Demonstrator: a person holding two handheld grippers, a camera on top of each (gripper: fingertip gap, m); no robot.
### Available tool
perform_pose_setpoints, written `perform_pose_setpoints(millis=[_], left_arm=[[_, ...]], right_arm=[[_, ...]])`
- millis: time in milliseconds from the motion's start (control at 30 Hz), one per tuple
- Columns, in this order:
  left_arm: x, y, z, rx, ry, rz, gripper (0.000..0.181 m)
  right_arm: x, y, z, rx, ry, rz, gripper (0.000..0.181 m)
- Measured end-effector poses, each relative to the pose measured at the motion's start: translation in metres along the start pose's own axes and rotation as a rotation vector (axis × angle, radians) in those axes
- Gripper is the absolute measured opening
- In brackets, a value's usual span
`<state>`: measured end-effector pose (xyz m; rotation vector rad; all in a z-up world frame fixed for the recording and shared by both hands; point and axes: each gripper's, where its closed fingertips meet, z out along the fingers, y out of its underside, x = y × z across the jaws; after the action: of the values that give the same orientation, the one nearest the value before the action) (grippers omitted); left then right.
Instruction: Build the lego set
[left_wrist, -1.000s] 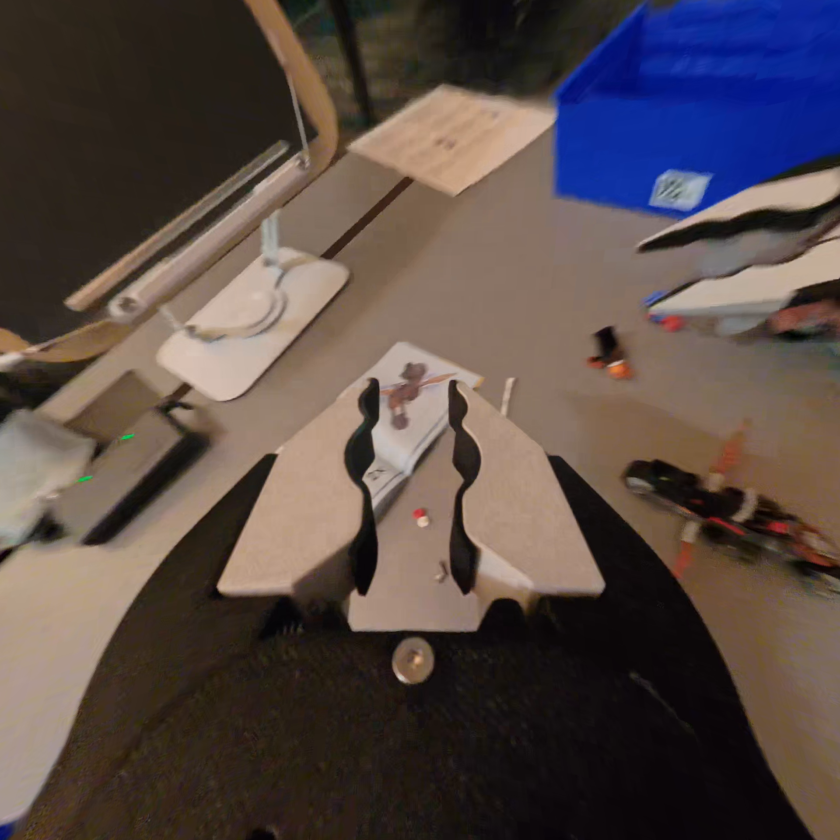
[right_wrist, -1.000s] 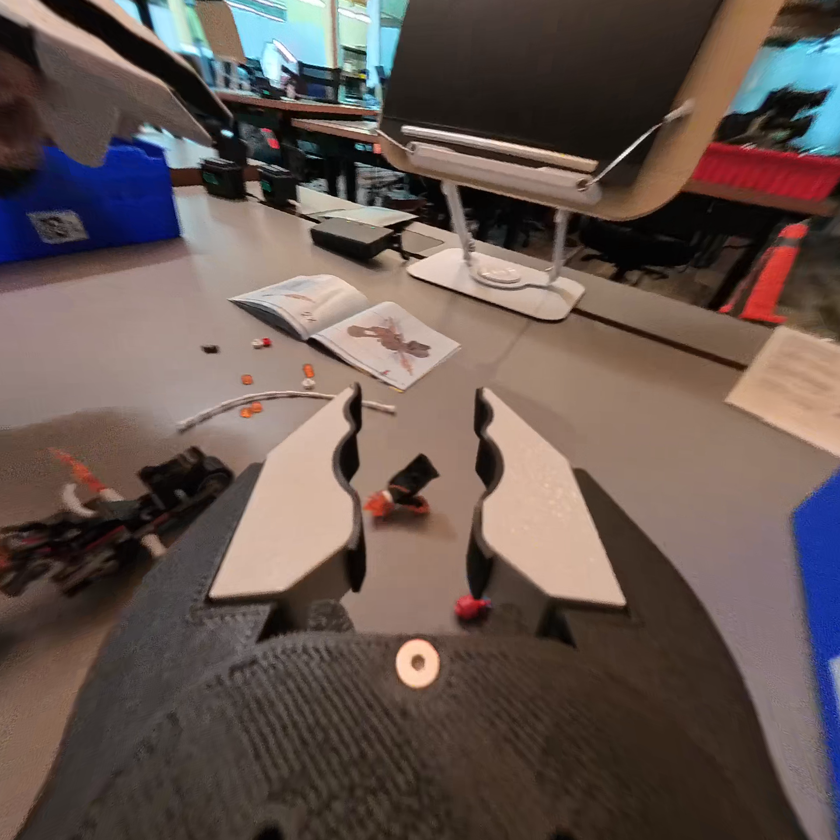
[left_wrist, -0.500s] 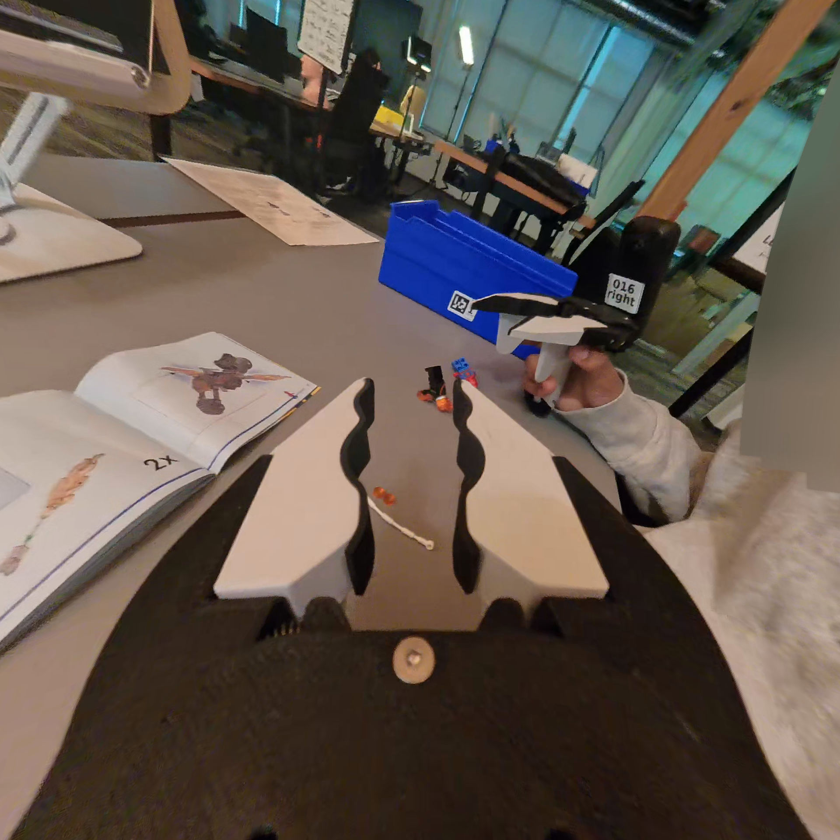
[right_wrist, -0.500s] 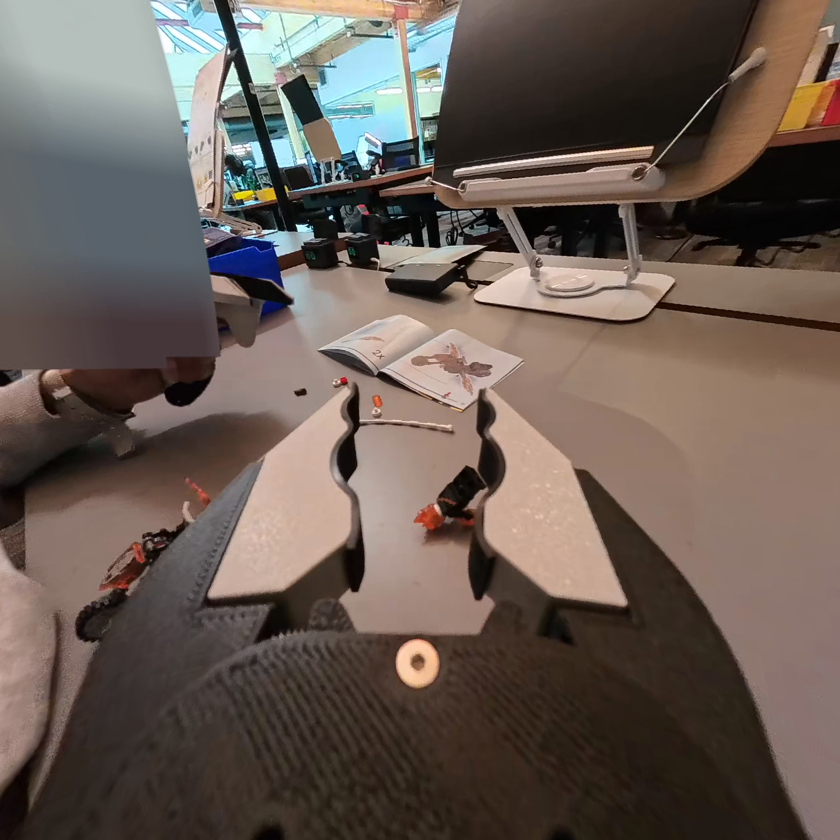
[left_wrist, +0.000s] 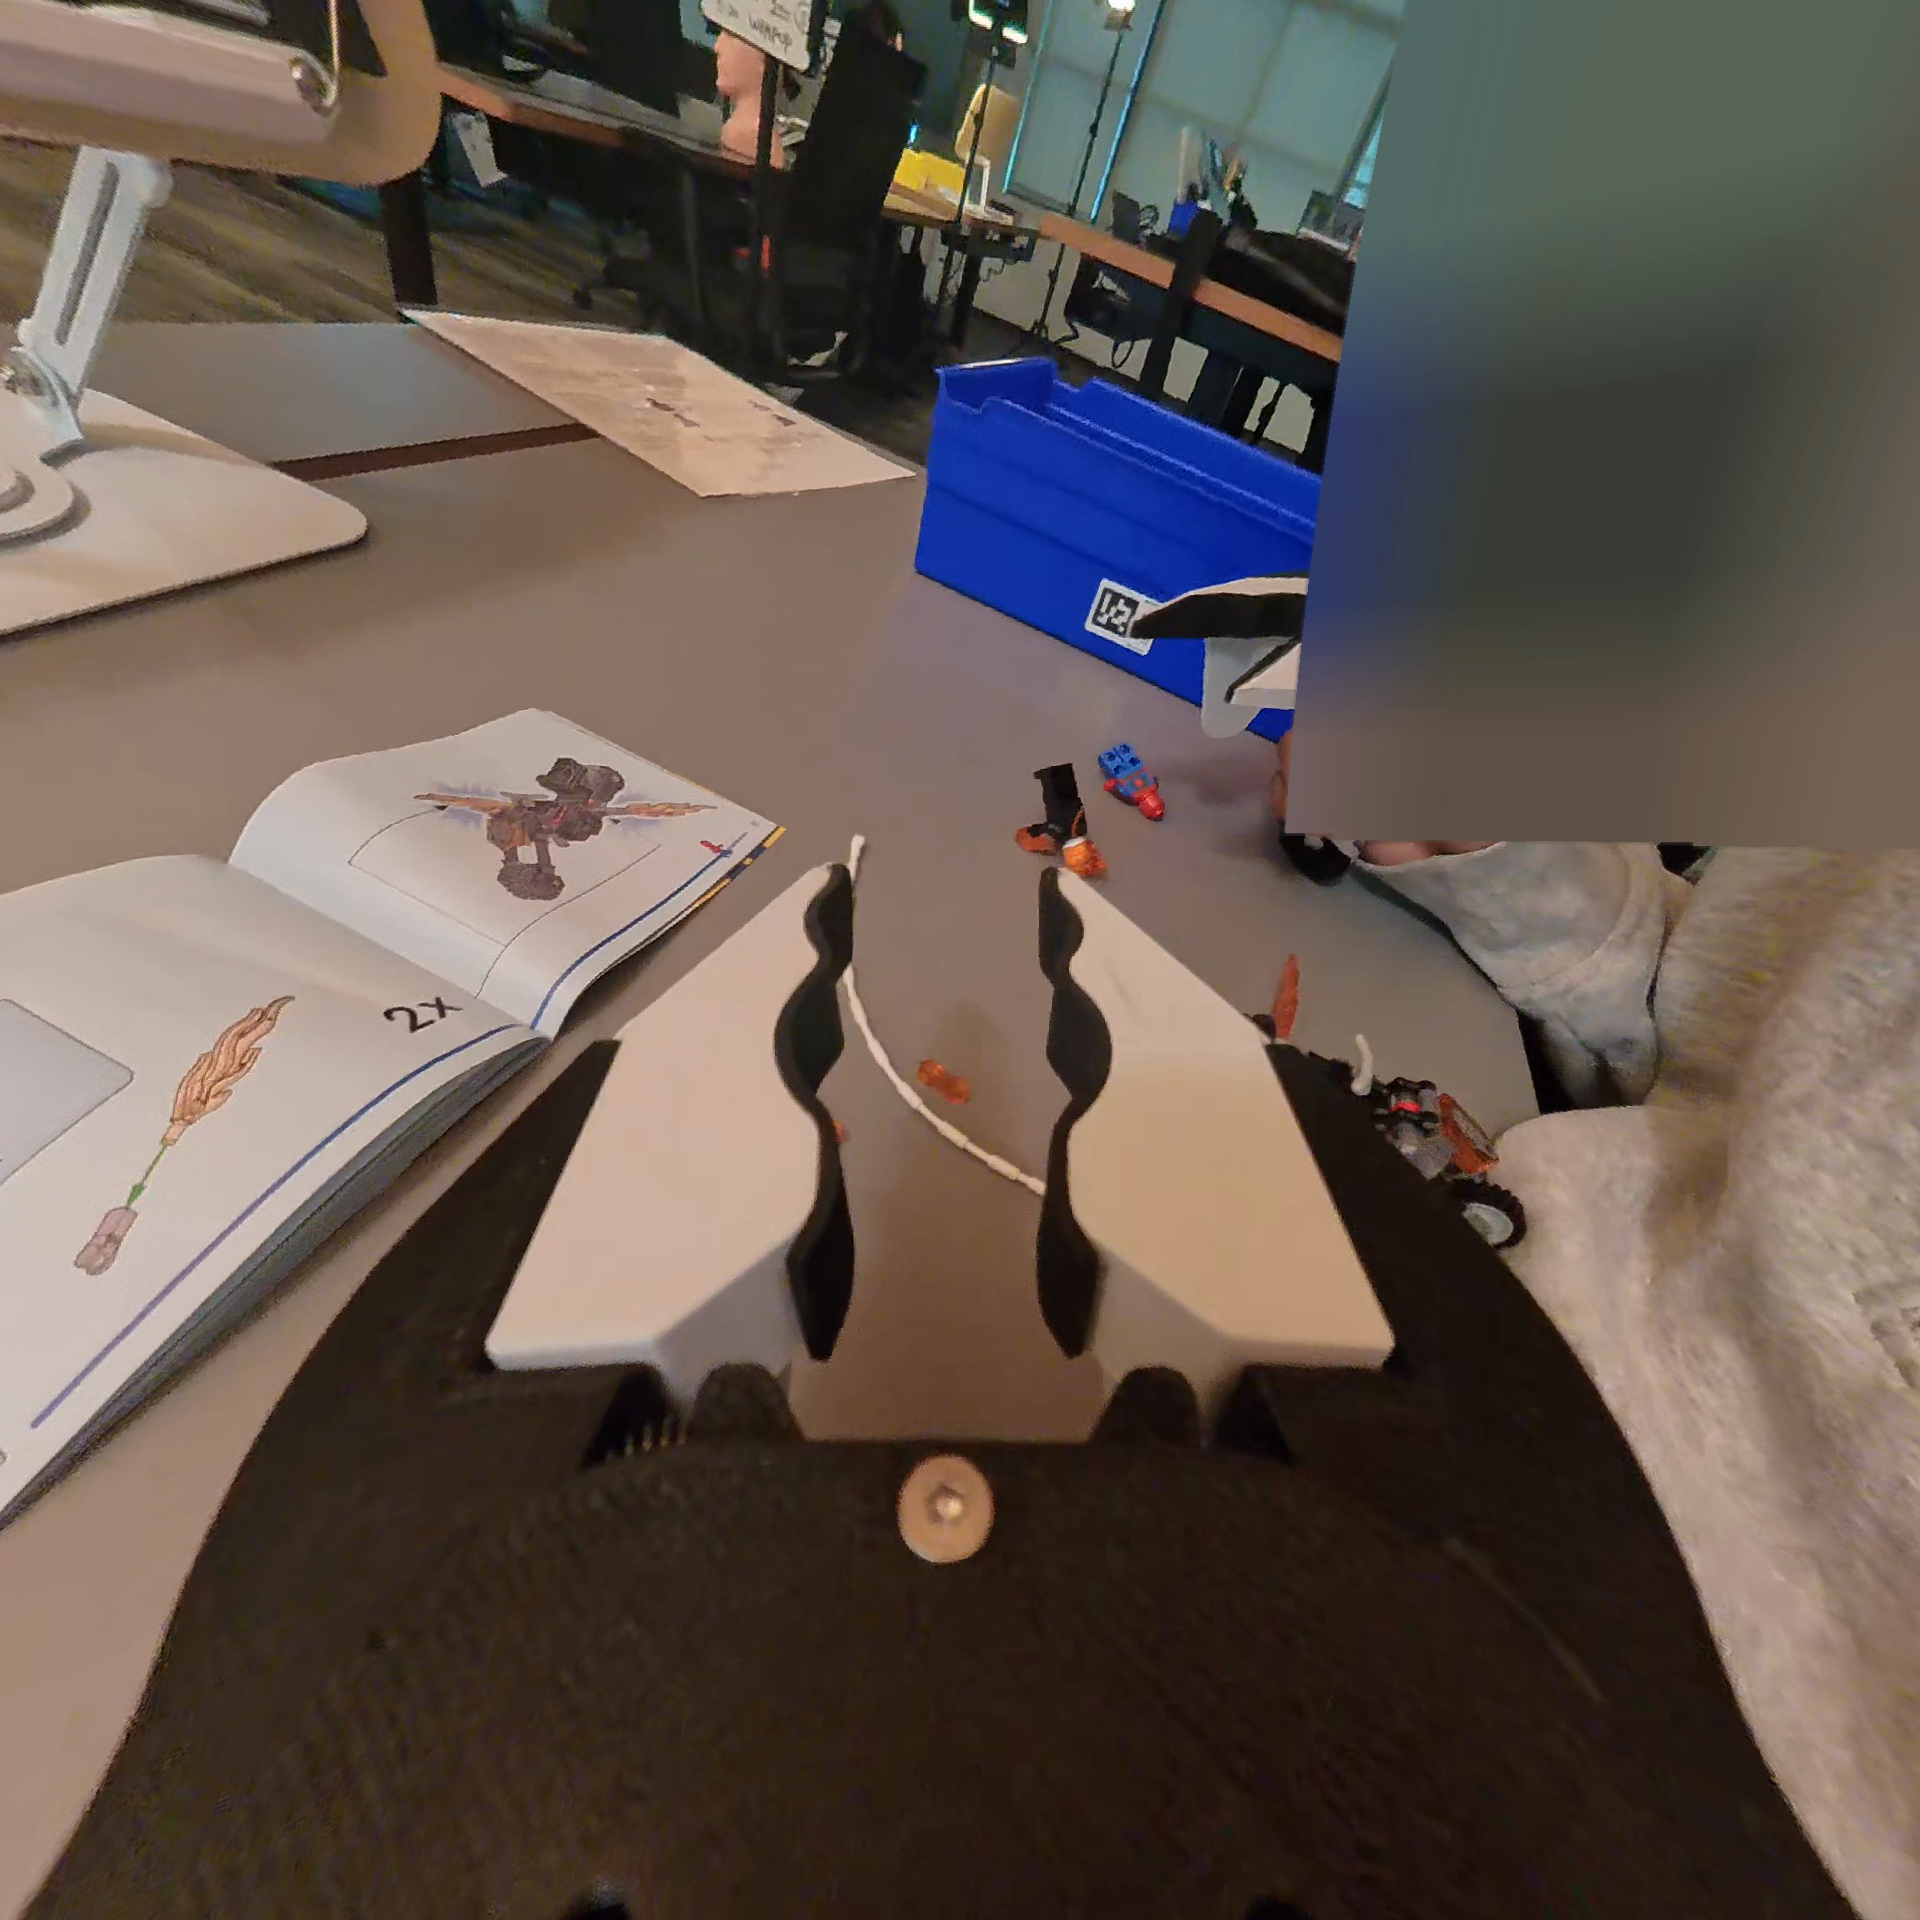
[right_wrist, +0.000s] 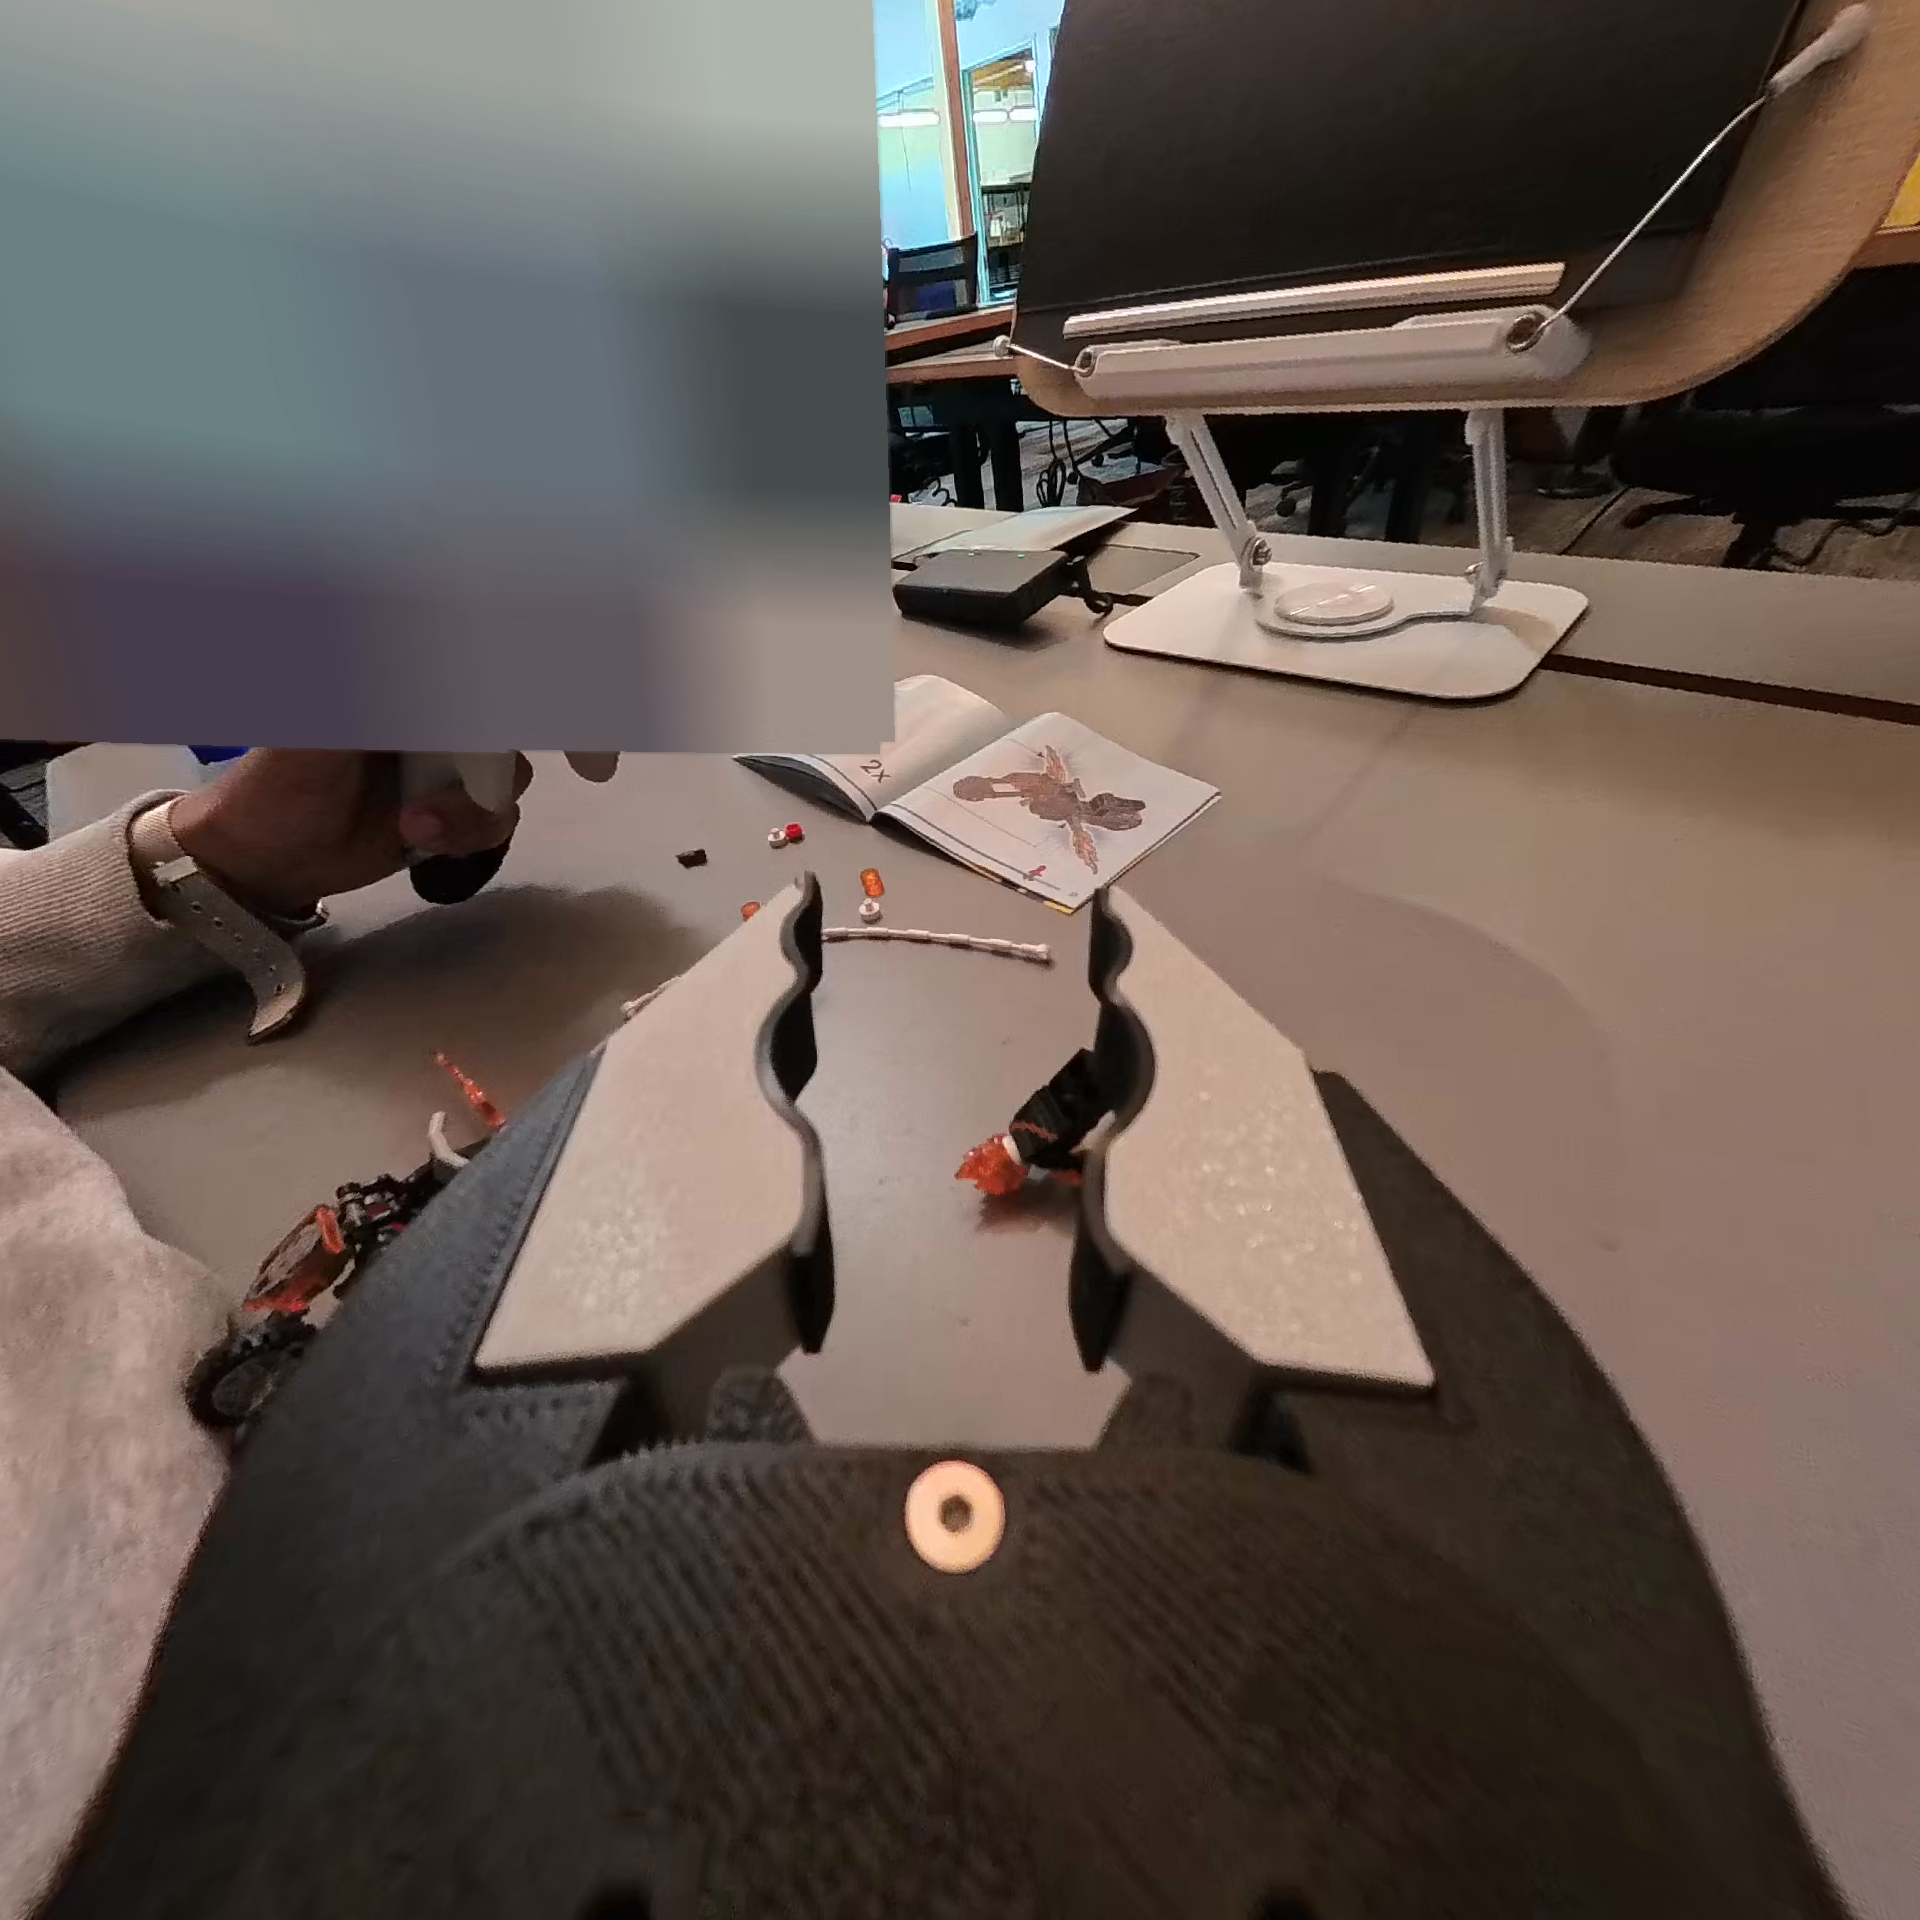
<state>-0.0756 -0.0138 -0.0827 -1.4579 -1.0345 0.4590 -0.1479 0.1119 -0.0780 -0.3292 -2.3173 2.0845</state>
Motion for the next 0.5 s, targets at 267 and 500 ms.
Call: perform_pose_setpoints(millis=[267,500], left_arm=[[-0.010,0.006,-0.004,-0.017,-0.047,0.002,0.035],[-0.033,0.014,0.004,-0.053,-0.209,-0.057,0.054]], right_arm=[[0.000,-0.001,-0.001,0.012,0.007,-0.010,0.049],[0.000,-0.003,-0.003,0.023,0.006,-0.006,0.049]])
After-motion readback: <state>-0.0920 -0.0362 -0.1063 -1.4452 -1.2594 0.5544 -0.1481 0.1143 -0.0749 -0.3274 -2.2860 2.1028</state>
